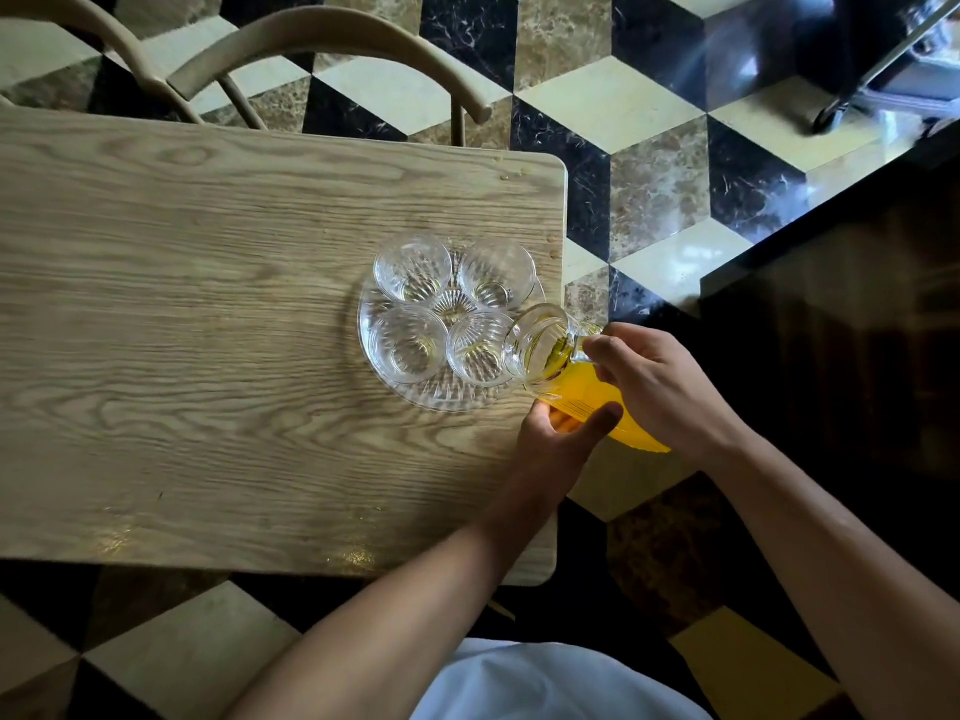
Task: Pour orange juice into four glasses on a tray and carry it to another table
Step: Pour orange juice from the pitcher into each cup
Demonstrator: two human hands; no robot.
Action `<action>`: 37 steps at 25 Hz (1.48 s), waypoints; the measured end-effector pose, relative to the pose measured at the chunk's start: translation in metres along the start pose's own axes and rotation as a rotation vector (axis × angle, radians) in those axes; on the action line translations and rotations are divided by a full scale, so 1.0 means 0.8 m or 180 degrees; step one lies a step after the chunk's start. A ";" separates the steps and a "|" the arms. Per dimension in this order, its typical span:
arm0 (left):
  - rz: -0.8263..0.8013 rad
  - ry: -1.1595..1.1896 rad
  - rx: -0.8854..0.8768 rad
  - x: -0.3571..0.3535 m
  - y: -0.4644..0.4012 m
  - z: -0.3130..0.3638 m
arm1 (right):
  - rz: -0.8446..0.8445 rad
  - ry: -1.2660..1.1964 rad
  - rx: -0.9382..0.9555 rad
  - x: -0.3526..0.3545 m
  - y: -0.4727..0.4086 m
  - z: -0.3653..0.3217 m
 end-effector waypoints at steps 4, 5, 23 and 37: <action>-0.0091 0.0055 0.0020 -0.006 -0.003 0.000 | -0.0085 0.0154 -0.0066 0.001 -0.003 -0.004; -0.0085 0.0031 0.0022 -0.008 -0.001 0.000 | -0.0099 0.0180 -0.0073 0.001 -0.004 -0.005; 0.0039 0.0360 -0.0017 -0.013 -0.033 -0.018 | -0.0342 0.0837 -0.0120 -0.009 -0.019 -0.033; -0.0224 0.0519 0.0116 -0.019 -0.046 -0.030 | -0.0396 0.1255 -0.0118 -0.015 -0.026 -0.042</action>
Point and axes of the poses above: each hand's wrist, its own y-axis away from the middle knuckle, its own x-axis out of the back of the hand, z = x × y, the point moved 3 cm from there along -y, towards the middle knuckle, and after that the axes turned 15 degrees about x, right-handed, at the moved point
